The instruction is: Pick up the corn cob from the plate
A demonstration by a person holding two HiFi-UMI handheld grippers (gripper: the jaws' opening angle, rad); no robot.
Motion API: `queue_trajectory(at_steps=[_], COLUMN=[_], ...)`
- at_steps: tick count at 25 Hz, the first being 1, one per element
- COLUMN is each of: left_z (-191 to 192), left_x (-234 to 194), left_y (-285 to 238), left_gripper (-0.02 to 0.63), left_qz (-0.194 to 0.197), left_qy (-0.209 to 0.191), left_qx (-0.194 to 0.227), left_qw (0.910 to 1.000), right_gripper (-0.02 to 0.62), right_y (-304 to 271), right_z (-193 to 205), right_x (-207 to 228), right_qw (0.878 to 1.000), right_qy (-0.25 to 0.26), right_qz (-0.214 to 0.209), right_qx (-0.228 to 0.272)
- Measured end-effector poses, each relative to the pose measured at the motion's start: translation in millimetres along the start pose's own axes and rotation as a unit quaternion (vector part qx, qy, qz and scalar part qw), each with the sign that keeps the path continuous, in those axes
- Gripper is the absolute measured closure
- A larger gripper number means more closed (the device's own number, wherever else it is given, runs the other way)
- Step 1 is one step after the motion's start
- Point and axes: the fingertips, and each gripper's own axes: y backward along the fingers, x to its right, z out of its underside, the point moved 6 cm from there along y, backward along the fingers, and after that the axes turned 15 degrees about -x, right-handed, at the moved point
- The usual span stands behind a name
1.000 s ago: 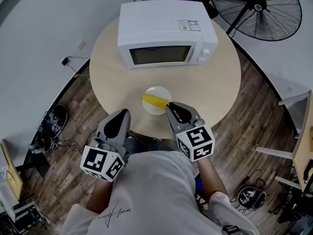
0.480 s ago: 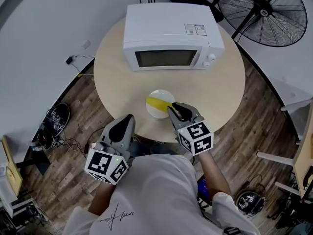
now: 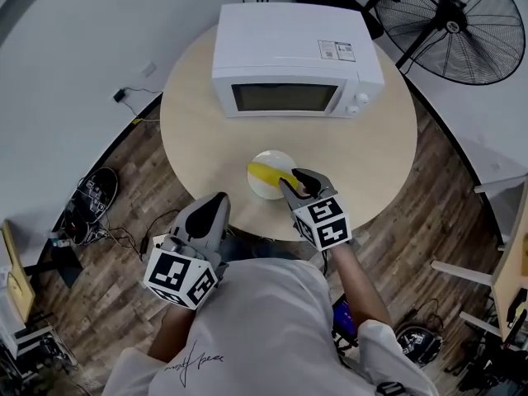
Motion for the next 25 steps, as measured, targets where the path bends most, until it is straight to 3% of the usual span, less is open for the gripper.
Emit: queue_trajectory(at_steps=[25], left_z=[12.8], left_x=[-12.2], left_y=[-2.9], left_gripper=[0.614], left_qz=[-0.013], left_qy=[0.022], left_qx=[-0.023], left_qw=[0.9994], right_gripper=[0.388], right_y=[-80.0], right_z=[22.7], right_x=[9.5], right_qw=[0.989], right_qy=[0.074], right_qz=[-0.024], right_qx=[-0.128])
